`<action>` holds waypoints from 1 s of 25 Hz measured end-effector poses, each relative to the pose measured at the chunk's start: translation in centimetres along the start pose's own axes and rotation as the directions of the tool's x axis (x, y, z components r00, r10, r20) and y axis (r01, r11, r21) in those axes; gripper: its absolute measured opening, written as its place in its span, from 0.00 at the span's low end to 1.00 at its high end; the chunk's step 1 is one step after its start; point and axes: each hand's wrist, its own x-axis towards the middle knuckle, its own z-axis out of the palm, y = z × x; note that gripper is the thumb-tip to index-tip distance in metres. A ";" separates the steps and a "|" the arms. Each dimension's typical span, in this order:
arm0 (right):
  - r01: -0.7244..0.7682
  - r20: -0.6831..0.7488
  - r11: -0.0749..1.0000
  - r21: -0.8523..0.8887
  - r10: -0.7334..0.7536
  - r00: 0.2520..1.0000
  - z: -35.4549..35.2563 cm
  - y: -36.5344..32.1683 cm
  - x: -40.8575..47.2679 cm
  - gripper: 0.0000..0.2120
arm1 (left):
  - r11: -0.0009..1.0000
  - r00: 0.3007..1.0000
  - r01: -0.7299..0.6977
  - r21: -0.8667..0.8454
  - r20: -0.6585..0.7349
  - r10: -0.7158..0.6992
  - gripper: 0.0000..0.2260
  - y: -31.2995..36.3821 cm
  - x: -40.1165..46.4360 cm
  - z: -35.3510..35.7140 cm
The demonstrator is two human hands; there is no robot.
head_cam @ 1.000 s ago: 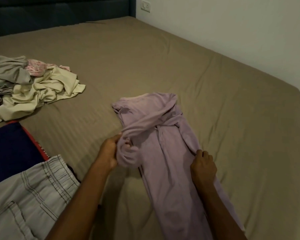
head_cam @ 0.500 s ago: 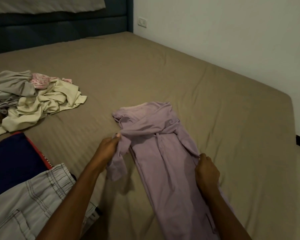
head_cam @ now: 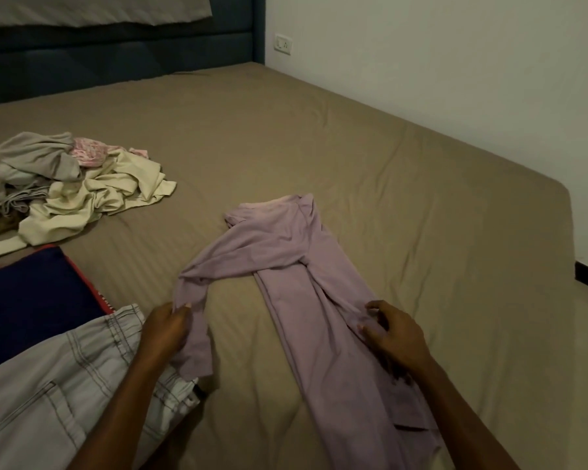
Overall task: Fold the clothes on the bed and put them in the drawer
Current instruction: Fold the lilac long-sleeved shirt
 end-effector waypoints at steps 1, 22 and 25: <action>-0.029 -0.030 0.989 -0.144 0.025 0.999 0.4 -0.1 -0.9 0.27 | 0.999 1.000 -0.029 0.033 -0.003 0.029 0.12 0.3 0.2 0.1; 0.011 -0.326 0.954 -0.300 -0.114 0.939 -0.3 -2.1 -15.0 0.05 | 0.969 0.976 0.095 -0.229 0.213 -0.046 0.09 2.6 -2.0 -1.8; -0.035 -0.186 0.988 -0.148 0.007 0.982 -0.6 -0.8 -16.4 0.04 | 0.923 0.962 0.183 -0.339 0.256 -0.097 0.18 1.7 -1.3 -2.6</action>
